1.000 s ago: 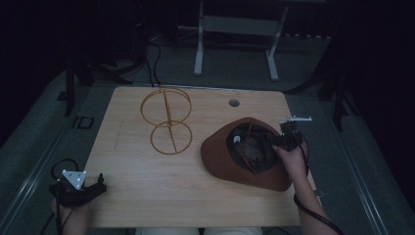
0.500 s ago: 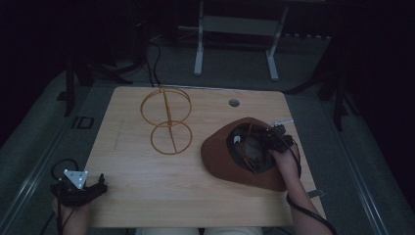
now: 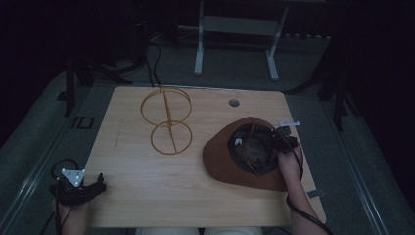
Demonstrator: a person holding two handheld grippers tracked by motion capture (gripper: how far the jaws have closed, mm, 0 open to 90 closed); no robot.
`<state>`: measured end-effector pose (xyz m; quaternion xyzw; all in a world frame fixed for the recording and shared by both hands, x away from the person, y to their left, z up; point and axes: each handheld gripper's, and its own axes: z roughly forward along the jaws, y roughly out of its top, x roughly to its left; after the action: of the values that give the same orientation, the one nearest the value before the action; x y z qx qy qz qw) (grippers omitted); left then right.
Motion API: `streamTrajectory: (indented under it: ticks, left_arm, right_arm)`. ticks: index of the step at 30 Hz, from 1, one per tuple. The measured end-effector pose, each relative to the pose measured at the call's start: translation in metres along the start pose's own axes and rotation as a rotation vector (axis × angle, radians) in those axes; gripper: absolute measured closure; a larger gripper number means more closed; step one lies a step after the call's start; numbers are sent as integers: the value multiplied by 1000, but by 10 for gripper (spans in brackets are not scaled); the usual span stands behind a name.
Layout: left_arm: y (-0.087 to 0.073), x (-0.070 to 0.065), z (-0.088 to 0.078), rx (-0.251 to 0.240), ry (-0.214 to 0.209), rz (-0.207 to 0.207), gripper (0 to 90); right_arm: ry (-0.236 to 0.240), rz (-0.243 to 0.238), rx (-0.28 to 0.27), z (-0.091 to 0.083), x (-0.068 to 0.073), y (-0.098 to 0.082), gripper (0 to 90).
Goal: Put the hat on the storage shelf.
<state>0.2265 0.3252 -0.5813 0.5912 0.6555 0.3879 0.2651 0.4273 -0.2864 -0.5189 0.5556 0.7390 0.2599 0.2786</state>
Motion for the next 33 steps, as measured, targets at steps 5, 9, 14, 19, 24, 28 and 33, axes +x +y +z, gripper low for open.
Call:
streamTrajectory:
  ticks: [5, 9, 14, 19, 24, 28, 33]
  left_arm:
    - [16, -12, -14, -11, -49, 45, 23]
    - [38, -30, -32, -60, -90, 75, 23]
    - [60, -56, -51, -90, -172, 117, 23]
    - [79, -82, -60, -96, -246, 175, 23]
    - [97, -109, -64, -74, -353, 211, 23]
    - [109, -139, -67, -76, -405, 295, 23]
    - [117, -175, -70, -100, -439, 381, 23]
  right_arm:
    - [90, 97, -93, -27, -9, 4, 836]
    - [132, 145, -166, -47, -14, 6, 836]
    - [169, 190, -222, -68, -17, 6, 836]
    - [193, 209, -274, -82, -17, 3, 835]
    - [228, 199, -292, -90, -16, 7, 834]
    - [231, 205, -317, -98, -16, 8, 834]
    - [223, 212, -345, -105, -16, 7, 833]
